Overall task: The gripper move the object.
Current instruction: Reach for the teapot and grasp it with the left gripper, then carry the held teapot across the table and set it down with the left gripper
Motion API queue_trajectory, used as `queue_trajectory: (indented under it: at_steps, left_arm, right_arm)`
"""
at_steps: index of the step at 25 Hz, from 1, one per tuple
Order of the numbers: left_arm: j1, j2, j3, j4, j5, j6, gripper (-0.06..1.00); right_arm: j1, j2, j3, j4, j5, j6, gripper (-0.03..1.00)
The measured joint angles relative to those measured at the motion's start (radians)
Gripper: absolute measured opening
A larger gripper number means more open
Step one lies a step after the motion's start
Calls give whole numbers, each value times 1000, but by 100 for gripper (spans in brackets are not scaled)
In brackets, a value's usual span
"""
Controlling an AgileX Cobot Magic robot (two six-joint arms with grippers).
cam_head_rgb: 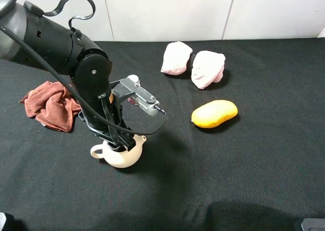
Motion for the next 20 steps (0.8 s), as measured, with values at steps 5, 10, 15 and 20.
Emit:
queue_trajectory:
  at_steps: [5,10,15,20]
  left_arm:
    - [0,0,0,0,0,-3,49]
    - [0,0,0,0,0,-4,28]
    - [0,0,0,1,-5,-4,6]
    - [0,0,0,1,-20,-4,3]
  right_arm:
    - [0,0,0,0,0,0,69]
    - [0,0,0,0,0,0,69]
    - [0,0,0,0,0,0,69]
    - [0,0,0,0,0,0,69]
